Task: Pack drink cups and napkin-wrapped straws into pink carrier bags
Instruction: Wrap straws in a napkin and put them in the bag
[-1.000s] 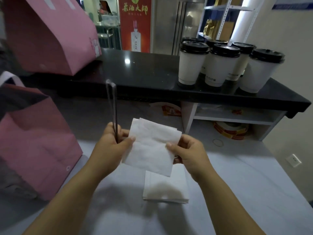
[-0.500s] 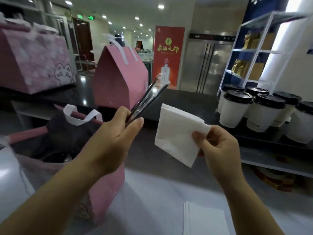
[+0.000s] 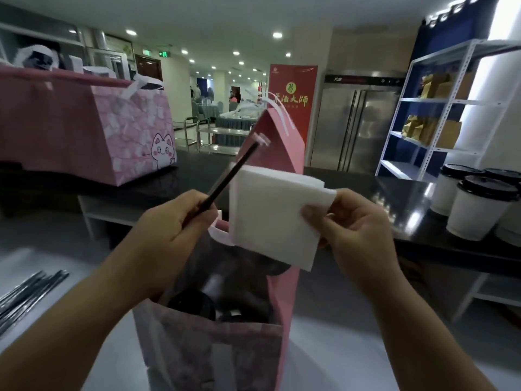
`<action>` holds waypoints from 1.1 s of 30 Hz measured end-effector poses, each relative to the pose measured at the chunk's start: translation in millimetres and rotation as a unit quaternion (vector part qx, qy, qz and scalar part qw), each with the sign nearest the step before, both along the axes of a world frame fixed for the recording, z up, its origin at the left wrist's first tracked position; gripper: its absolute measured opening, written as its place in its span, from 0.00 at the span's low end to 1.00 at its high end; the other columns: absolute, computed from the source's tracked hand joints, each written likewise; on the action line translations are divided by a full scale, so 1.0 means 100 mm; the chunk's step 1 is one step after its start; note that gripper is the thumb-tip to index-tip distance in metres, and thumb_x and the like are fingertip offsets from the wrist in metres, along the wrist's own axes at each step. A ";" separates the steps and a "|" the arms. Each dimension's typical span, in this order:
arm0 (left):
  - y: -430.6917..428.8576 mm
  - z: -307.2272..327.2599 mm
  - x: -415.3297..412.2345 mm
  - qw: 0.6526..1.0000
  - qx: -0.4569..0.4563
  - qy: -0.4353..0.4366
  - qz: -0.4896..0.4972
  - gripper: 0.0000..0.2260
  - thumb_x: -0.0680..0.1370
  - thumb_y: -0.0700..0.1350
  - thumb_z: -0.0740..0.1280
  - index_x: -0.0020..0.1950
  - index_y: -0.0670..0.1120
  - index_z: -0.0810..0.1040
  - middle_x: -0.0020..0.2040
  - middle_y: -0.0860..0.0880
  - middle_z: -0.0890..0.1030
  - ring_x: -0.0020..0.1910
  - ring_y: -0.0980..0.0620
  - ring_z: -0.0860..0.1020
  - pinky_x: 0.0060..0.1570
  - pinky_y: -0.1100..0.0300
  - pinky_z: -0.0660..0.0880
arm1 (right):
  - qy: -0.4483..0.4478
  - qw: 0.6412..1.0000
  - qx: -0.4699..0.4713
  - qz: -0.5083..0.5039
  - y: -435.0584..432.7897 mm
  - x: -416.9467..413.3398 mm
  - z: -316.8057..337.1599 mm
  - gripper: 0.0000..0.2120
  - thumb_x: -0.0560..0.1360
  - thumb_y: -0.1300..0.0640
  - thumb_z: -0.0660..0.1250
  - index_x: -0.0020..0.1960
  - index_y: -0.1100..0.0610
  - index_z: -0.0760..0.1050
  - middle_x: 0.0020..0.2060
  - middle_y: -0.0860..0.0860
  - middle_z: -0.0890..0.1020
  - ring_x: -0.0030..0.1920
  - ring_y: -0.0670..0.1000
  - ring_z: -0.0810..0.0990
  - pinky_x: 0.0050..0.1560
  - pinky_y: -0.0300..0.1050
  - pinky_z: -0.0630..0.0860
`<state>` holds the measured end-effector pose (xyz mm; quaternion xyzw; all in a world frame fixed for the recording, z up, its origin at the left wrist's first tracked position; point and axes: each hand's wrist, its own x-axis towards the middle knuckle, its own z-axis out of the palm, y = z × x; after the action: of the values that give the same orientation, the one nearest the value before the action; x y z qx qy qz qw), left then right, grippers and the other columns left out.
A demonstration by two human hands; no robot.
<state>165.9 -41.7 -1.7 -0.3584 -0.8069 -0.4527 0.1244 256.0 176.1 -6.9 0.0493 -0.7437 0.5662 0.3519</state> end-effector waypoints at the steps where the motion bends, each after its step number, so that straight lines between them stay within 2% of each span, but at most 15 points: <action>1: -0.09 -0.04 -0.09 1.000 -0.005 0.000 0.002 0.05 0.78 0.49 0.61 0.44 0.54 0.75 0.34 0.51 0.78 0.30 0.49 0.75 0.34 0.50 0.75 | -0.011 1.000 0.017 0.001 -0.08 -0.07 -0.01 0.05 0.72 0.62 0.70 0.45 0.53 0.78 0.40 0.53 0.84 0.40 0.51 0.84 0.33 0.44 0.81; 3: -0.24 -0.11 -0.28 1.000 -0.029 -0.002 -0.007 0.06 0.77 0.50 0.61 0.42 0.56 0.75 0.35 0.49 0.79 0.29 0.51 0.75 0.33 0.51 0.75 | -0.044 0.997 0.070 -0.006 -0.23 -0.19 -0.04 0.04 0.73 0.61 0.70 0.45 0.52 0.78 0.39 0.53 0.83 0.38 0.51 0.84 0.32 0.49 0.82; 6: -0.36 -0.21 -0.48 0.998 -0.043 -0.030 -0.034 0.10 0.78 0.48 0.61 0.39 0.60 0.75 0.38 0.52 0.80 0.33 0.53 0.78 0.31 0.66 0.75 | -0.097 0.980 0.170 -0.022 -0.36 -0.32 -0.09 0.01 0.74 0.56 0.70 0.46 0.52 0.79 0.36 0.50 0.82 0.35 0.49 0.82 0.30 0.49 0.81; 8: -0.41 -0.26 -0.58 0.997 -0.050 -0.040 -0.040 0.10 0.78 0.47 0.62 0.40 0.61 0.75 0.37 0.53 0.81 0.35 0.56 0.79 0.32 0.69 0.74 | -0.113 0.960 0.254 -0.044 -0.43 -0.40 -0.11 0.02 0.74 0.54 0.69 0.46 0.51 0.80 0.34 0.46 0.81 0.32 0.48 0.80 0.32 0.50 0.80; 11: -0.44 -0.33 -0.70 0.996 -0.070 -0.035 -0.039 0.07 0.77 0.48 0.62 0.42 0.59 0.76 0.34 0.51 0.80 0.34 0.56 0.79 0.32 0.65 0.76 | -0.132 0.911 0.381 -0.090 -0.52 -0.54 -0.14 0.02 0.75 0.53 0.69 0.47 0.50 0.80 0.33 0.38 0.77 0.34 0.43 0.78 0.40 0.50 0.79; 13: -0.45 -0.36 -0.76 0.996 -0.081 -0.024 -0.042 0.06 0.77 0.49 0.63 0.43 0.58 0.77 0.34 0.54 0.80 0.33 0.58 0.79 0.32 0.65 0.76 | -0.168 0.866 0.454 -0.122 -0.58 -0.65 -0.17 0.04 0.75 0.50 0.68 0.49 0.48 0.78 0.36 0.39 0.76 0.39 0.46 0.78 0.43 0.48 0.78; 15: -0.45 -0.38 -0.80 0.995 -0.086 -0.010 -0.054 0.05 0.77 0.49 0.64 0.44 0.58 0.77 0.34 0.57 0.80 0.34 0.59 0.78 0.33 0.66 0.75 | -0.226 0.829 0.492 -0.144 -0.61 -0.74 -0.20 0.09 0.75 0.46 0.67 0.54 0.46 0.76 0.45 0.42 0.80 0.46 0.48 0.78 0.49 0.47 0.77; 17: -0.44 -0.39 -0.82 0.994 -0.091 0.003 -0.065 0.05 0.77 0.49 0.64 0.44 0.59 0.77 0.33 0.56 0.79 0.35 0.59 0.78 0.34 0.66 0.74 | -0.263 0.838 0.456 -0.146 -0.62 -0.77 -0.23 0.12 0.73 0.44 0.69 0.55 0.45 0.76 0.48 0.41 0.81 0.46 0.44 0.78 0.50 0.45 0.77; 19: -0.41 -0.38 -0.82 0.993 -0.093 0.005 -0.072 0.05 0.76 0.48 0.66 0.46 0.60 0.75 0.33 0.56 0.80 0.35 0.61 0.78 0.34 0.68 0.74 | -0.250 0.891 0.355 -0.134 -0.62 -0.76 -0.23 0.10 0.70 0.45 0.72 0.50 0.45 0.78 0.43 0.40 0.82 0.42 0.42 0.79 0.48 0.46 0.78; 21: -0.37 -0.36 -0.81 0.992 -0.094 0.001 -0.079 0.06 0.75 0.47 0.67 0.45 0.57 0.72 0.32 0.56 0.81 0.33 0.65 0.78 0.33 0.72 0.72 | -0.222 0.942 0.229 -0.103 -0.62 -0.72 -0.21 0.09 0.69 0.49 0.75 0.47 0.46 0.79 0.39 0.42 0.83 0.39 0.46 0.82 0.46 0.48 0.80; 23: -0.34 -0.34 -0.81 0.992 -0.087 -0.014 -0.091 0.07 0.75 0.46 0.68 0.43 0.54 0.71 0.32 0.55 0.82 0.31 0.65 0.78 0.32 0.73 0.71 | -0.192 0.975 0.101 -0.051 -0.65 -0.68 -0.16 0.09 0.68 0.52 0.75 0.47 0.49 0.80 0.39 0.47 0.85 0.37 0.53 0.83 0.40 0.50 0.81; 25: -0.30 -0.30 -0.80 0.989 -0.084 -0.031 -0.114 0.07 0.75 0.46 0.68 0.43 0.53 0.70 0.34 0.57 0.83 0.31 0.64 0.79 0.32 0.72 0.72 | -0.167 0.986 0.000 -0.014 -0.67 -0.65 -0.12 0.07 0.70 0.56 0.73 0.48 0.52 0.81 0.41 0.52 0.86 0.36 0.52 0.83 0.33 0.45 0.78; 28: -0.25 -0.25 -0.76 0.984 -0.080 -0.043 -0.152 0.07 0.74 0.44 0.69 0.44 0.52 0.71 0.36 0.55 0.84 0.31 0.62 0.80 0.32 0.70 0.73 | -0.132 0.986 -0.101 0.004 -0.71 -0.62 -0.10 0.06 0.72 0.61 0.69 0.49 0.57 0.80 0.39 0.52 0.85 0.35 0.48 0.82 0.29 0.38 0.75; 30: -0.21 -0.22 -0.73 0.982 -0.076 -0.043 -0.170 0.07 0.74 0.45 0.69 0.44 0.53 0.71 0.37 0.55 0.84 0.32 0.60 0.81 0.34 0.67 0.76 | -0.105 0.981 -0.163 0.020 -0.74 -0.61 -0.08 0.07 0.69 0.59 0.69 0.47 0.57 0.80 0.37 0.52 0.85 0.35 0.48 0.82 0.29 0.38 0.75; 33: -0.15 -0.21 -0.72 0.978 -0.073 -0.043 -0.189 0.07 0.74 0.47 0.69 0.45 0.54 0.71 0.38 0.57 0.84 0.35 0.60 0.82 0.42 0.59 0.79 | -0.059 0.976 -0.205 0.039 -0.74 -0.59 -0.06 0.05 0.67 0.58 0.68 0.42 0.57 0.79 0.40 0.54 0.85 0.38 0.50 0.83 0.31 0.40 0.77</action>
<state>94.3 -56.6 -22.7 -0.4932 -0.7598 -0.4229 -0.0245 196.6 101.6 -12.7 -0.0286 -0.6288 0.7220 0.2873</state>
